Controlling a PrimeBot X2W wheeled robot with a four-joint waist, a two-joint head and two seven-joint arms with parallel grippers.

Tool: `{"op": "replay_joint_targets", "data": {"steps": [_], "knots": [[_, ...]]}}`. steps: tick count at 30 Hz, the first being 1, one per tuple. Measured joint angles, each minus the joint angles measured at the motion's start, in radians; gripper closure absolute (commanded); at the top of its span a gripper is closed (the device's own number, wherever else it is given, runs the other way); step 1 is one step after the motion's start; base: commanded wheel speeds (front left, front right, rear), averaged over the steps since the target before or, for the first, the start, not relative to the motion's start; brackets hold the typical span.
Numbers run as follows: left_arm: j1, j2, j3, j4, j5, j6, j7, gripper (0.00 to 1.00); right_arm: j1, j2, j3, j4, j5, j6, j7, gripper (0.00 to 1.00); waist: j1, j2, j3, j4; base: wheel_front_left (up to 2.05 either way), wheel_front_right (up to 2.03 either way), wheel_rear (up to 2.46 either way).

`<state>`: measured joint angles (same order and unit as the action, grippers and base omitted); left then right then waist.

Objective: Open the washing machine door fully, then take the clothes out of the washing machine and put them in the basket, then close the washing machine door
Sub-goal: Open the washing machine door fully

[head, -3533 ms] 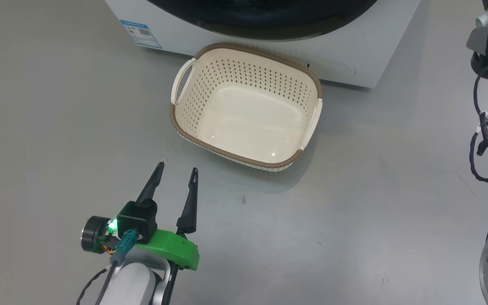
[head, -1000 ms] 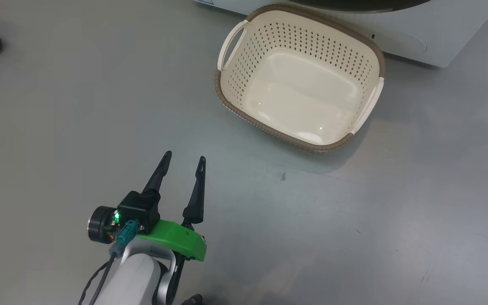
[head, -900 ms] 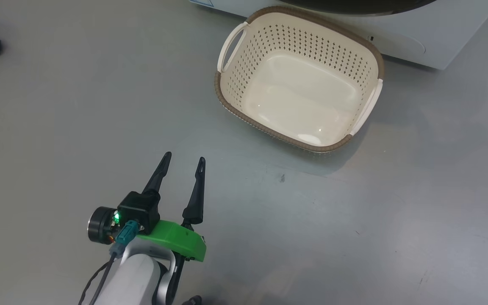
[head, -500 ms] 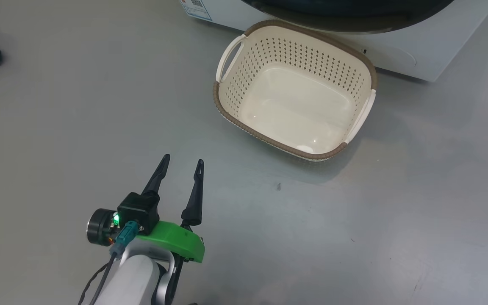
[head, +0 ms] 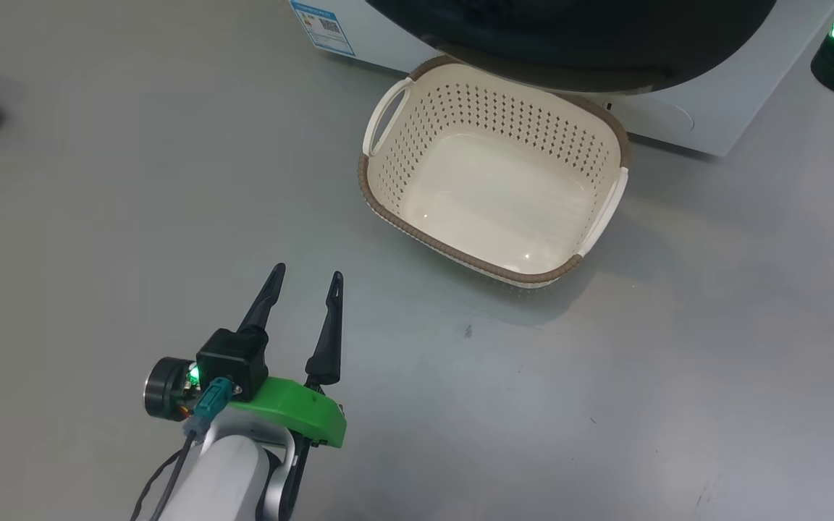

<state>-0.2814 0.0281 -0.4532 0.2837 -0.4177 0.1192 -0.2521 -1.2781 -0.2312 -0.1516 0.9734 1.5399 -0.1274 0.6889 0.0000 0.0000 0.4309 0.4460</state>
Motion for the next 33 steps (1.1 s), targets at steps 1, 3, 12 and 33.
{"op": "replay_joint_targets", "data": {"steps": [1,3,12,33], "knots": [[0.0,0.0,0.0,0.0,0.002,0.0,0.0,0.0,0.0,0.001,0.002,0.003,0.0,0.0,0.002,1.0,0.0,0.0,-0.002,-0.001,0.0,0.0,0.0],[0.0,0.0,0.001,0.0,0.007,0.0,0.0,0.0,0.002,0.006,0.005,0.006,0.0,0.0,0.003,1.0,0.0,0.0,-0.004,-0.004,0.0,0.0,0.0],[0.001,0.0,0.005,0.002,0.009,0.0,0.0,0.0,0.042,0.021,0.015,0.019,0.0,0.002,0.028,1.0,0.0,0.0,-0.024,-0.012,0.0,0.0,0.0],[0.015,0.001,0.024,0.006,0.024,0.0,0.0,0.0,0.101,0.065,0.037,0.028,0.0,0.002,0.082,1.0,0.0,0.0,-0.07,-0.048,0.0,0.0,0.0]]}}
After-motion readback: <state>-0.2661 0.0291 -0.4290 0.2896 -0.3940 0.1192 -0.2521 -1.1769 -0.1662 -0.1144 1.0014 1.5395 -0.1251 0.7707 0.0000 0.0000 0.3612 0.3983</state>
